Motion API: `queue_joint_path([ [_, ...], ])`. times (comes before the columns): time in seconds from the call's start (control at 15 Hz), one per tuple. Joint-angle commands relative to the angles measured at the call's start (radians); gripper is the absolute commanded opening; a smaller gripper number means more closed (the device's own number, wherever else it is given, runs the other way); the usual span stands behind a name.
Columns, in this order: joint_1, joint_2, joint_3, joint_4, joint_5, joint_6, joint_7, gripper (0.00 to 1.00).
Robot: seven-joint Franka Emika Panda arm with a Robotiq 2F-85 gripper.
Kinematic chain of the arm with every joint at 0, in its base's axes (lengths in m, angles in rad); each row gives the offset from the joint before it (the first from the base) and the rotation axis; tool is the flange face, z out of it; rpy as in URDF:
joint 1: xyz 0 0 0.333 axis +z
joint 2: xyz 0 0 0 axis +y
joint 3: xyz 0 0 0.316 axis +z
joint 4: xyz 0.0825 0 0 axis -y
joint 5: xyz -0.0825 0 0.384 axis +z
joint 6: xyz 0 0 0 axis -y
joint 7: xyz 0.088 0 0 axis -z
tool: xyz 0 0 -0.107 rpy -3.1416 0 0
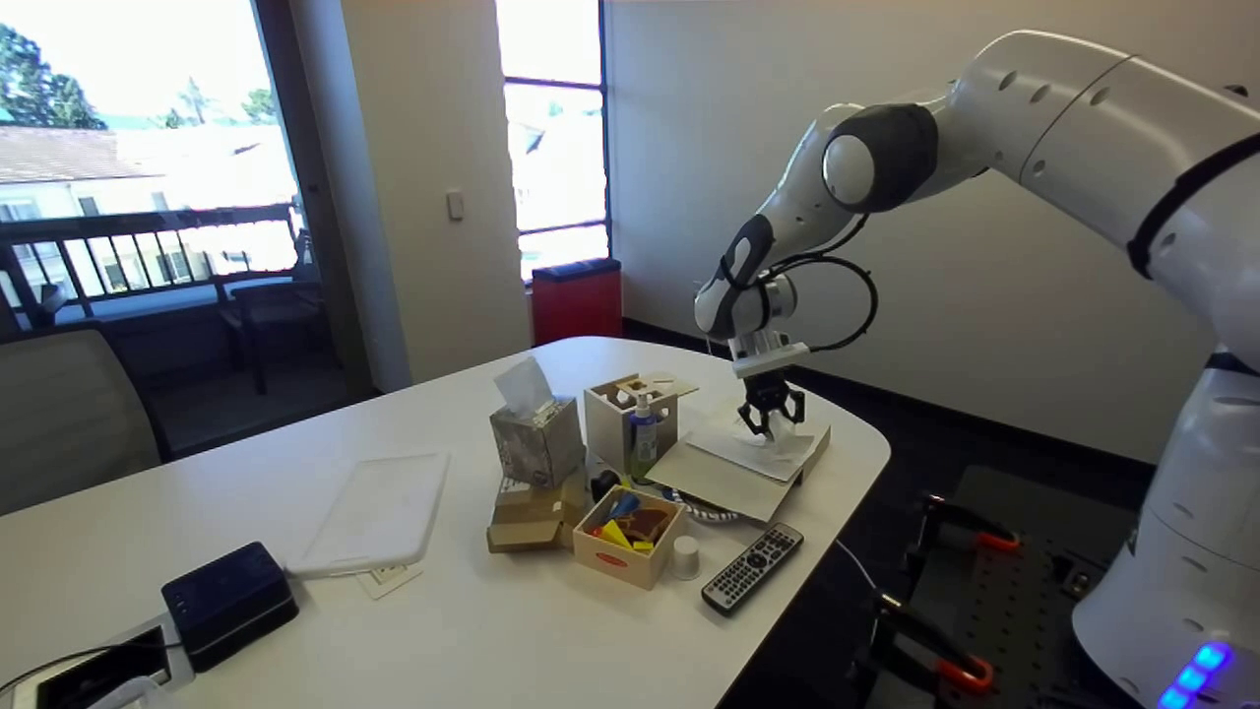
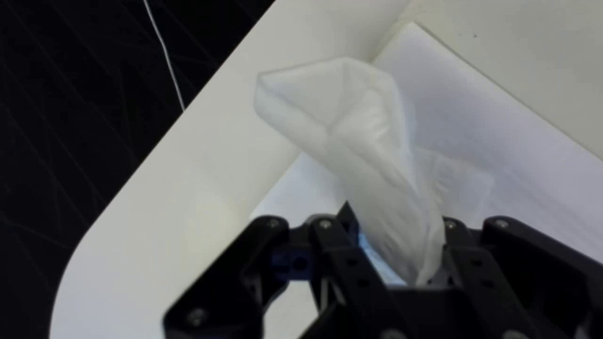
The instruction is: Use the napkin to wipe the book
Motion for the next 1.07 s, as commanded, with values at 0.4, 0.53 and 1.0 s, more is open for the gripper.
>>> queue_joint_path([
  [0.4,0.016,0.003,-0.108,-0.035,-0.02,0.076,0.165,0.03],
  [0.53,0.017,0.012,-0.126,-0.054,-0.017,0.123,0.196,0.03],
  [1.0,-0.07,0.016,-0.077,-0.118,0.073,0.244,0.158,0.03],
])
